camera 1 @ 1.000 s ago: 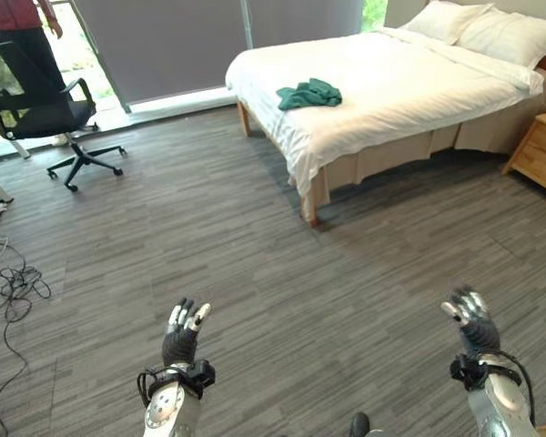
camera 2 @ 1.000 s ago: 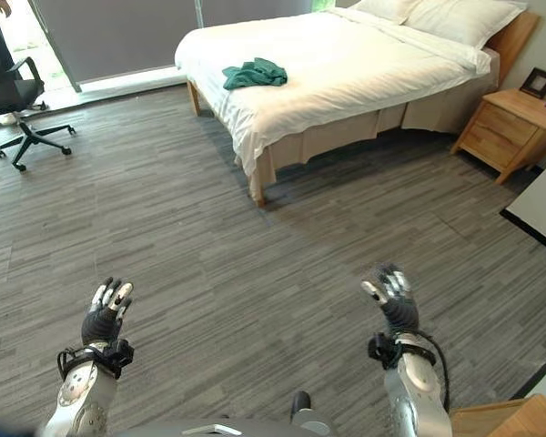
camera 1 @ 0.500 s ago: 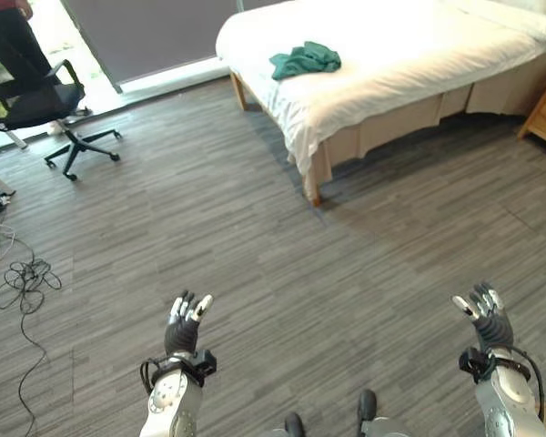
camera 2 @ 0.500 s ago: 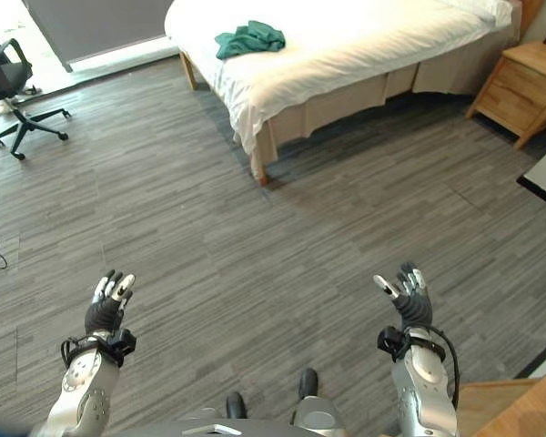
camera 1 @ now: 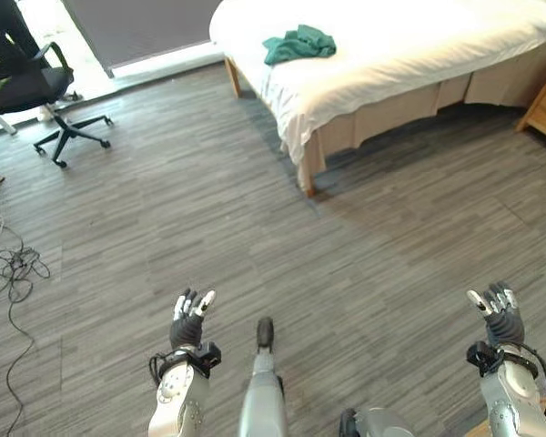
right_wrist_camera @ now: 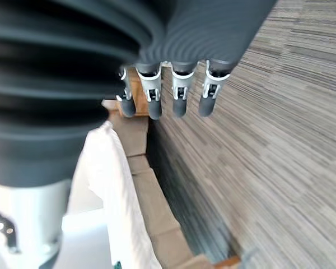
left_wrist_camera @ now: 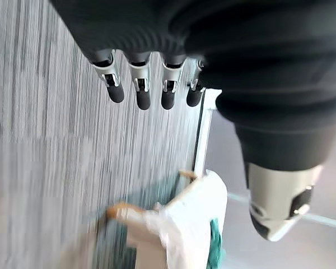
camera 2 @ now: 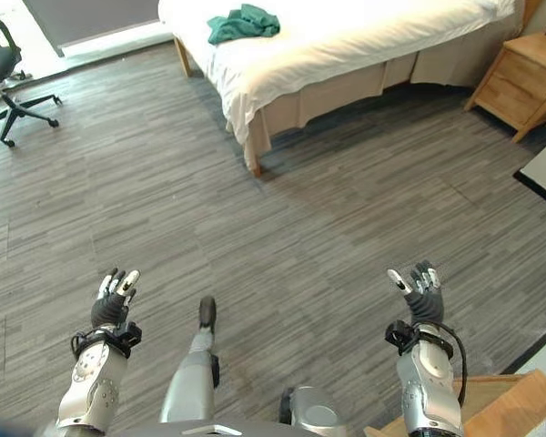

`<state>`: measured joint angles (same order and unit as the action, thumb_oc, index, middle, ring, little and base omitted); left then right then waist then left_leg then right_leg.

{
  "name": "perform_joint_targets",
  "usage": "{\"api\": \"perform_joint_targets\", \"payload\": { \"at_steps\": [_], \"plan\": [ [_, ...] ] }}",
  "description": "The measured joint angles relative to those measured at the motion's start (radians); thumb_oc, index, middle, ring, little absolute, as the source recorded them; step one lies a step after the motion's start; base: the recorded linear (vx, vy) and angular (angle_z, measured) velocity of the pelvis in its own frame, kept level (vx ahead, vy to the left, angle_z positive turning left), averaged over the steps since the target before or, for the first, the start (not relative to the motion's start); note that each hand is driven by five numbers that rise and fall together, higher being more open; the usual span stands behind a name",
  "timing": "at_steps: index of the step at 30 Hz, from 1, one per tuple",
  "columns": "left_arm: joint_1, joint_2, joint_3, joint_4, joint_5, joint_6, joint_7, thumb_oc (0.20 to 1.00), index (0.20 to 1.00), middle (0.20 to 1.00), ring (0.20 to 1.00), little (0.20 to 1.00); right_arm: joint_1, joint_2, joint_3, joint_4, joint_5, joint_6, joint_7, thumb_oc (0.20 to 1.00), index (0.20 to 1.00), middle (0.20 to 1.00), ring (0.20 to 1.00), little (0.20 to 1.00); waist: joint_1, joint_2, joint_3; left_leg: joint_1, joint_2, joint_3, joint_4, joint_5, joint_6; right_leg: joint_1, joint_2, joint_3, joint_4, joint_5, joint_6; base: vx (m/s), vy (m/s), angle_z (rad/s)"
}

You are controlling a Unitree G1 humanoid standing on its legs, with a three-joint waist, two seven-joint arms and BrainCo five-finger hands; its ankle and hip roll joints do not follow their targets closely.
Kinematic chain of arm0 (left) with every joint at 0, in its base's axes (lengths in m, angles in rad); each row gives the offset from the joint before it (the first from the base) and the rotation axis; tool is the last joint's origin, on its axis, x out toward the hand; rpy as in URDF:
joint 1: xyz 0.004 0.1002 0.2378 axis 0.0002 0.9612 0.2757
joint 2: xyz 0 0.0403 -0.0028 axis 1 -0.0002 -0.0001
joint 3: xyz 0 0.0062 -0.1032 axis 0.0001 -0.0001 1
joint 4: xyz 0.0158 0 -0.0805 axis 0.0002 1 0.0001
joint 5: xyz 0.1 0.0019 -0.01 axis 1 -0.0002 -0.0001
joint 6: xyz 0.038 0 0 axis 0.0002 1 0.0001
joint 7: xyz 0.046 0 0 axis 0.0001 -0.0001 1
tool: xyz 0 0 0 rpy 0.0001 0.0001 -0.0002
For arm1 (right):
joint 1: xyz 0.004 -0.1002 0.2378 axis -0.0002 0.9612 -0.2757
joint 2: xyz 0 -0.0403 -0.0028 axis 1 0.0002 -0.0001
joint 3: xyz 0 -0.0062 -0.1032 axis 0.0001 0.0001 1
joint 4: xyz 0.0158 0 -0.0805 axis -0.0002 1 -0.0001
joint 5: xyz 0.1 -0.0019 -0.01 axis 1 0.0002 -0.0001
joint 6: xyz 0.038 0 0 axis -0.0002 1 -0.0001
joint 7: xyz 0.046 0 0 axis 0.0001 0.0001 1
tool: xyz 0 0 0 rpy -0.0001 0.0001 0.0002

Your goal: Pick up bed clothes into laundry basket.

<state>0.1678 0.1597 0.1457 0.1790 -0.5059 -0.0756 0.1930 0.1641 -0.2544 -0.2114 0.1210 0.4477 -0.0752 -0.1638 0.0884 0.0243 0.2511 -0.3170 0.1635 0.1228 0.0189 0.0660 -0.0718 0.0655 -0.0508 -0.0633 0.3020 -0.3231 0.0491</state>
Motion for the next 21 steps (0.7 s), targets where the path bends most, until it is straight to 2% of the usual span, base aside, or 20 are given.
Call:
{"api": "perform_joint_targets", "payload": {
  "at_steps": [3,4,5,6,7,8,10,11,12,13,14,15,16,18,19,20,21],
  "plan": [
    [0.034,0.007,0.005,-0.013,0.0,-0.01,0.0,1.0,1.0,1.0,1.0,1.0,-0.004,-0.003,0.057,-0.012,-0.01,0.0,0.007,1.0,1.0,1.0,1.0,1.0,0.006,0.012,-0.092,0.069,-0.044,-0.002,0.039,0.009,0.022,0.042,-0.041,0.046,-0.054,-0.005,0.037,0.34,0.277,-0.63],
    [0.038,0.008,0.0,-0.02,0.001,-0.013,0.0,1.0,1.0,1.0,1.0,1.0,0.003,-0.005,0.065,-0.02,-0.01,-0.001,0.01,1.0,1.0,1.0,1.0,1.0,0.002,0.036,-0.108,0.114,-0.043,0.017,0.057,0.059,0.056,0.068,-0.067,0.037,-0.024,-0.03,0.062,0.18,0.215,-0.48],
    [0.022,0.039,-0.001,-0.005,0.001,-0.012,0.003,1.0,1.0,1.0,1.0,1.0,-0.002,0.041,0.097,0.006,-0.001,0.009,0.011,1.0,1.0,1.0,1.0,1.0,-0.011,-0.033,-0.121,0.115,-0.105,0.05,0.099,0.042,0.074,0.02,-0.152,0.009,0.09,-0.045,0.086,0.27,0.363,-0.36],
    [0.025,0.05,0.0,-0.016,0.001,-0.012,0.004,1.0,1.0,1.0,1.0,1.0,0.004,0.058,0.117,-0.006,0.002,0.01,0.016,1.0,1.0,1.0,1.0,1.0,-0.01,-0.049,-0.129,0.115,-0.118,0.061,0.111,0.024,0.07,0.013,-0.172,0.013,0.107,-0.033,0.088,0.37,0.534,-0.58],
    [0.003,0.09,0.0,-0.014,0.001,-0.009,0.002,1.0,1.0,1.0,1.0,1.0,-0.015,0.084,0.165,-0.009,0.002,0.008,0.033,1.0,1.0,1.0,1.0,1.0,0.001,-0.081,-0.13,0.133,-0.141,0.111,0.111,-0.008,0.111,-0.038,-0.212,0.019,0.178,0.035,0.08,0.4,0.608,-0.58],
    [-0.012,0.101,0.0,-0.011,0.001,-0.008,0.002,1.0,1.0,1.0,1.0,1.0,-0.025,0.08,0.183,-0.015,0.001,0.009,0.042,1.0,1.0,1.0,1.0,1.0,-0.002,-0.075,-0.126,0.148,-0.153,0.116,0.106,-0.021,0.129,-0.067,-0.226,0.013,0.239,0.088,0.073,0.31,0.458,-0.4],
    [-0.037,0.113,-0.002,-0.01,0.002,-0.011,0.002,1.0,1.0,1.0,1.0,1.0,-0.027,0.092,0.18,-0.03,0.004,0.009,0.043,1.0,1.0,1.0,1.0,1.0,-0.018,-0.056,-0.115,0.219,-0.195,0.111,0.069,-0.04,0.155,-0.126,-0.306,-0.043,0.428,0.211,0.05,0.26,0.334,0.18],
    [-0.041,0.125,-0.011,-0.01,0.003,-0.011,0.001,1.0,1.0,1.0,1.0,1.0,-0.026,0.095,0.182,-0.026,0.005,0.009,0.043,1.0,1.0,1.0,1.0,1.0,-0.018,-0.043,-0.114,0.247,-0.216,0.108,0.057,-0.051,0.165,-0.142,-0.344,-0.068,0.458,0.217,0.055,0.44,0.418,0.12],
    [-0.035,0.122,-0.003,-0.015,0.007,-0.012,0.0,1.0,1.0,1.0,1.0,1.0,-0.027,0.094,0.181,-0.025,0.012,0.005,0.044,1.0,1.0,1.0,1.0,1.0,-0.022,-0.02,-0.117,0.261,-0.214,0.117,0.055,-0.082,0.192,-0.159,-0.337,-0.053,0.427,0.257,0.076,0.45,0.327,-0.1],
    [-0.028,0.121,0.004,-0.029,0.007,-0.011,0.002,1.0,1.0,1.0,1.0,1.0,-0.036,0.094,0.192,-0.036,0.015,0.008,0.05,1.0,1.0,1.0,1.0,1.0,-0.027,-0.008,-0.103,0.276,-0.228,0.105,0.034,-0.11,0.217,-0.22,-0.345,-0.056,0.457,0.242,0.078,0.33,0.151,-0.22],
    [-0.018,0.116,0.012,-0.032,0.008,-0.011,0.005,1.0,1.0,1.0,1.0,1.0,-0.036,0.096,0.19,-0.043,0.014,0.007,0.063,1.0,1.0,1.0,1.0,1.0,-0.034,0.002,-0.084,0.298,-0.23,0.107,0.015,-0.105,0.218,-0.251,-0.35,-0.088,0.468,0.211,0.075,0.22,0.078,-0.22],
    [-0.006,0.113,0.012,-0.033,0.008,-0.007,0.004,1.0,1.0,1.0,1.0,1.0,-0.028,0.084,0.19,-0.054,0.013,0.011,0.069,1.0,1.0,1.0,1.0,1.0,-0.039,0.027,-0.068,0.314,-0.222,0.113,-0.005,-0.09,0.199,-0.283,-0.351,-0.159,0.425,0.19,0.077,0.21,0.032,-0.07],
    [0.011,0.112,0.008,-0.044,0.008,-0.008,-0.001,1.0,1.0,1.0,1.0,1.0,-0.01,0.069,0.187,-0.053,0.013,0.021,0.076,1.0,1.0,1.0,1.0,1.0,-0.046,0.036,-0.059,0.323,-0.224,0.115,-0.019,-0.077,0.182,-0.311,-0.348,-0.228,0.355,0.191,0.083,0.24,0.036,0.25],
    [0.02,0.111,0.007,-0.072,0.008,-0.009,-0.004,1.0,1.0,1.0,1.0,1.0,0.013,0.055,0.175,-0.052,0.011,0.023,0.078,1.0,1.0,1.0,1.0,1.0,-0.084,0.017,-0.046,0.345,-0.231,0.105,-0.038,-0.103,0.157,-0.365,-0.3,-0.263,0.254,0.197,0.08,0.37,0.029,0.2],
    [0.04,0.106,0.018,-0.075,0.008,-0.008,-0.004,1.0,1.0,1.0,1.0,1.0,0.012,0.052,0.174,-0.052,0.01,0.024,0.082,1.0,1.0,1.0,1.0,1.0,-0.079,0.013,-0.042,0.359,-0.232,0.117,-0.057,-0.113,0.145,-0.383,-0.265,-0.293,0.154,0.213,0.085,0.42,-0.007,-0.2],
    [0.049,0.103,0.019,-0.064,0.008,-0.005,-0.005,1.0,1.0,1.0,1.0,1.0,0.014,0.054,0.163,-0.052,0.005,0.024,0.081,1.0,1.0,1.0,1.0,1.0,-0.09,0.0,-0.043,0.371,-0.238,0.114,-0.064,-0.118,0.138,-0.389,-0.212,-0.276,0.044,0.24,0.089,0.44,0.0,-0.21],
    [0.045,0.091,0.02,-0.054,0.008,-0.003,-0.008,1.0,1.0,1.0,1.0,1.0,0.017,0.054,0.144,-0.051,0.001,0.024,0.08,1.0,1.0,1.0,1.0,1.0,-0.101,-0.013,-0.039,0.385,-0.243,0.104,-0.069,-0.128,0.136,-0.396,-0.149,-0.21,-0.043,0.256,0.098,0.45,0.001,0.07]
  ]
}}
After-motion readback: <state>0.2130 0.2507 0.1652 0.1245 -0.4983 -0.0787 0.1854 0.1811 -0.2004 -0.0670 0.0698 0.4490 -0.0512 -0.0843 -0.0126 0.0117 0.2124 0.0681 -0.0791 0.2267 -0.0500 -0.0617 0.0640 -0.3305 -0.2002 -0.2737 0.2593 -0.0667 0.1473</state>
